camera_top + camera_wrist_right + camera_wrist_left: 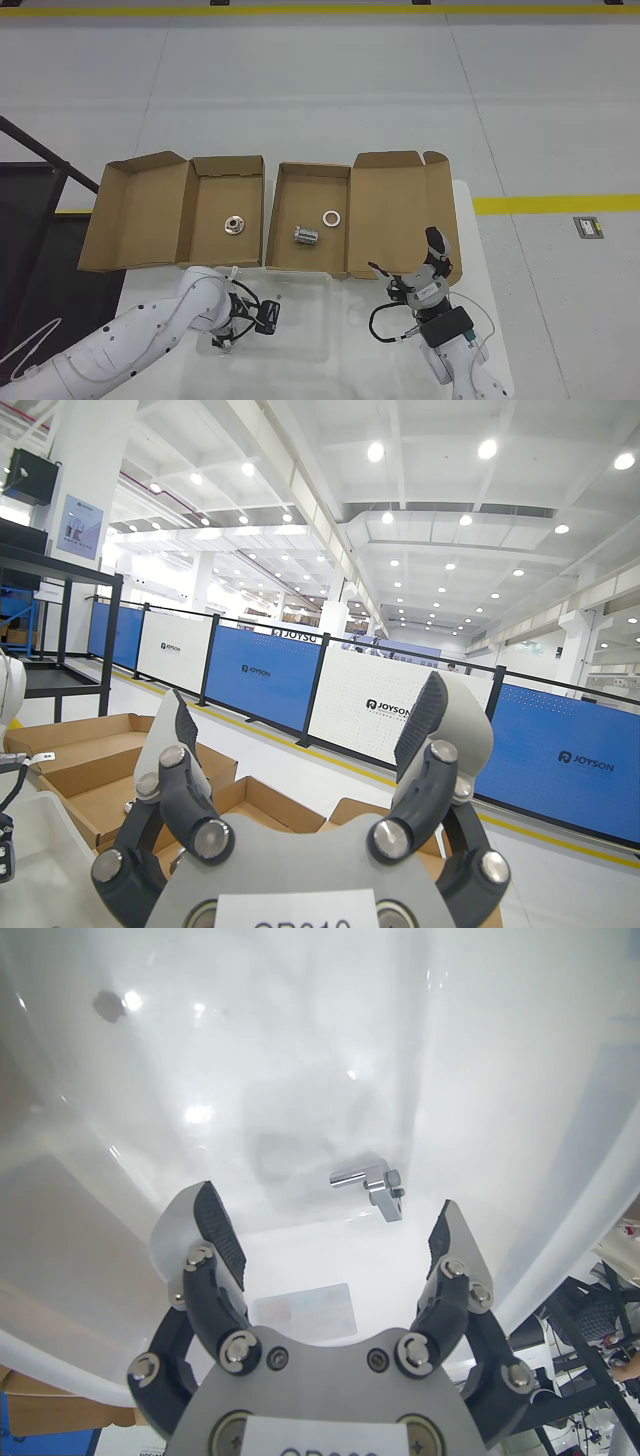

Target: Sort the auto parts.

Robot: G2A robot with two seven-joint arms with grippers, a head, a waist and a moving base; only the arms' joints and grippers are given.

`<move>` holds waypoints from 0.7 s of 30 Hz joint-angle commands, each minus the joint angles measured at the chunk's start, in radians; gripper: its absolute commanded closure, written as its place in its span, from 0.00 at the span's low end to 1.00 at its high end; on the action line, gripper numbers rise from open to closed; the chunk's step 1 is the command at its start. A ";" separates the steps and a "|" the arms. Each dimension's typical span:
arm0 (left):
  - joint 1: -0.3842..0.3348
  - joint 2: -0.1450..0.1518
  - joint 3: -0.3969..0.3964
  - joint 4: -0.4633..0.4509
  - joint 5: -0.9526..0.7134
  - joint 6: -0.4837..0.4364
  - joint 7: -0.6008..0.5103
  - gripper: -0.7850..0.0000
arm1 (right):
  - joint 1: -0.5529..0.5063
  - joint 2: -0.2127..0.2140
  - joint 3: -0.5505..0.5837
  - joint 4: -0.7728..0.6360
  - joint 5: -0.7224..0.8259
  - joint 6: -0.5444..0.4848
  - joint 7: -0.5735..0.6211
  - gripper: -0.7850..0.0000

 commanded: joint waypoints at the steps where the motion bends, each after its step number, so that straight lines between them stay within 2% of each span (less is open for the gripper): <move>1: -0.014 -0.006 0.021 0.001 -0.028 0.022 -0.021 0.04 | 0.000 0.000 0.000 0.000 0.000 0.000 0.000 0.00; 4: -0.034 -0.015 0.050 0.012 -0.051 0.038 -0.038 0.05 | 0.000 0.000 0.000 0.000 0.000 0.000 0.000 0.00; 10: -0.025 -0.034 0.051 0.032 -0.048 0.047 -0.046 0.05 | 0.000 0.000 0.000 0.000 0.000 0.000 0.000 0.00; 21: -0.020 -0.065 0.051 0.084 -0.048 0.059 -0.058 0.18 | 0.000 0.000 0.000 0.000 0.000 0.000 0.000 0.00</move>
